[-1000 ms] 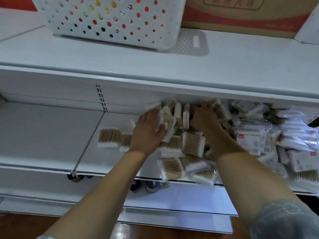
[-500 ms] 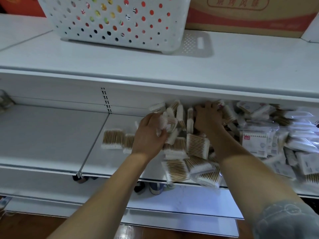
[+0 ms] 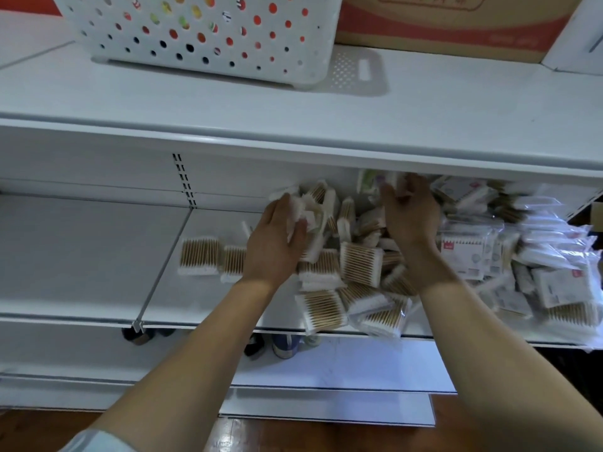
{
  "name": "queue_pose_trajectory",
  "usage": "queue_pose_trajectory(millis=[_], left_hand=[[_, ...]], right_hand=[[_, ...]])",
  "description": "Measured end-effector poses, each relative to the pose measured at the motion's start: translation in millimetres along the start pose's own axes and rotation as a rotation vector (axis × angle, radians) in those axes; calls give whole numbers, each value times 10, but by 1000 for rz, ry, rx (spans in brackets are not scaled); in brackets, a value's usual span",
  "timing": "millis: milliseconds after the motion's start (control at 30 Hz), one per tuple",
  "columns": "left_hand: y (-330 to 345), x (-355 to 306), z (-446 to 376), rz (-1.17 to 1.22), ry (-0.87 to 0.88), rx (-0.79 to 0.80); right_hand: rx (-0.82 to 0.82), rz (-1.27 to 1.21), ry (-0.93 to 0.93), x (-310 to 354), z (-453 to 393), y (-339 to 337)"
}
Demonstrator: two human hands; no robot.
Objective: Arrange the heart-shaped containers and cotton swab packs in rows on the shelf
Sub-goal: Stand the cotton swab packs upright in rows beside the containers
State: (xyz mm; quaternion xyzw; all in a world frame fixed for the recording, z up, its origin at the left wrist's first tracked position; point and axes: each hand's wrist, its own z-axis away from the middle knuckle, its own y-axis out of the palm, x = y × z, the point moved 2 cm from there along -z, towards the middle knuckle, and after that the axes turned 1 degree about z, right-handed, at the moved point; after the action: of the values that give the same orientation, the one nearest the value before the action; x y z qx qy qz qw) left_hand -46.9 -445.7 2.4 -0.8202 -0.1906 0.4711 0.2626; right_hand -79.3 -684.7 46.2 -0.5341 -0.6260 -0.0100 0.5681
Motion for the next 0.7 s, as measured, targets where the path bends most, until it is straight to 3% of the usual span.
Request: queue_pose_trajectory(millis=[67, 200, 367, 567, 700], left_hand=[[-27, -9, -5, 22, -16, -14], [-147, 58, 0, 142, -119, -95], [-435, 215, 99, 199, -130, -149], [-1112, 629, 344, 236, -108, -237], [-1760, 1115, 539, 192, -146, -235]], right_hand=[[-25, -114, 83, 18, 127, -61], [0, -282, 78, 102, 442, -22], [125, -301, 25, 499, 966, 246], [129, -416, 4, 1103, 1567, 714], [255, -482, -16, 1634, 1993, 1093]])
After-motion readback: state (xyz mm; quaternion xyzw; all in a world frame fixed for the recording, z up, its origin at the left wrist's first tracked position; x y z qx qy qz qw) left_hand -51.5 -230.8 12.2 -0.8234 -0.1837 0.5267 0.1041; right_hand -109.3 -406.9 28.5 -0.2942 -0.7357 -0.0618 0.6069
